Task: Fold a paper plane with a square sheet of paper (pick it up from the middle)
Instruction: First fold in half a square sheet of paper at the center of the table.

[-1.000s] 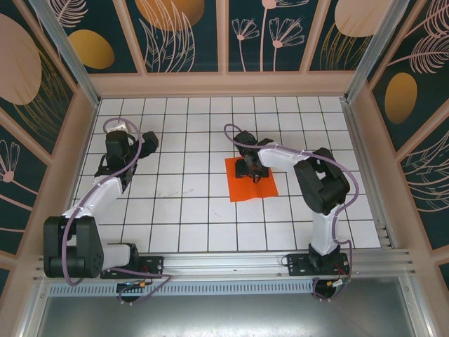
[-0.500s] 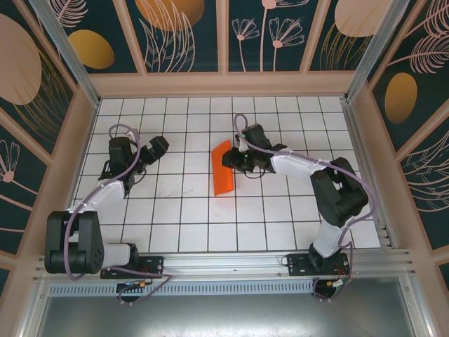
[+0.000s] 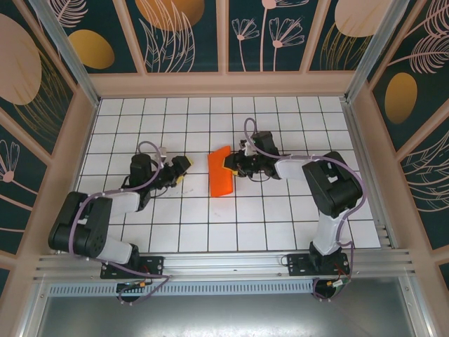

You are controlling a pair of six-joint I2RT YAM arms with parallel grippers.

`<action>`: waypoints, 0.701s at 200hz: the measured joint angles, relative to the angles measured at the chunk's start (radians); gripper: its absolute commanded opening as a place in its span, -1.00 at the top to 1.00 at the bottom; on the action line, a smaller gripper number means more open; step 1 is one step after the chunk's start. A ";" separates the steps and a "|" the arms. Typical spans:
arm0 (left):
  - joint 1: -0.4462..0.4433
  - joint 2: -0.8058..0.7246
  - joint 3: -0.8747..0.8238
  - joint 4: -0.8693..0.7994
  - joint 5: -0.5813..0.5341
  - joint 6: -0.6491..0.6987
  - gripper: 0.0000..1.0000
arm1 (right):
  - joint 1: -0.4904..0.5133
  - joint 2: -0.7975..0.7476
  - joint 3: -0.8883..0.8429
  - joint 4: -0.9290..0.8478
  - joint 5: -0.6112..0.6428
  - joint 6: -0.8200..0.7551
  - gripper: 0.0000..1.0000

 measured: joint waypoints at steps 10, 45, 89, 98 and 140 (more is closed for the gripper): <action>-0.020 0.037 -0.005 0.043 0.006 -0.032 -0.36 | -0.006 0.003 -0.010 0.015 -0.012 0.013 0.35; -0.086 0.128 -0.006 0.177 0.023 -0.108 -0.05 | -0.019 0.005 -0.026 0.084 -0.053 0.066 0.34; -0.135 0.238 -0.001 0.319 0.023 -0.182 0.10 | -0.033 0.013 -0.057 0.177 -0.089 0.145 0.34; -0.141 0.260 0.002 0.346 0.024 -0.196 0.11 | -0.034 0.015 -0.062 0.190 -0.093 0.161 0.34; -0.161 0.329 0.027 0.440 0.031 -0.243 0.25 | -0.035 0.027 -0.069 0.230 -0.110 0.198 0.34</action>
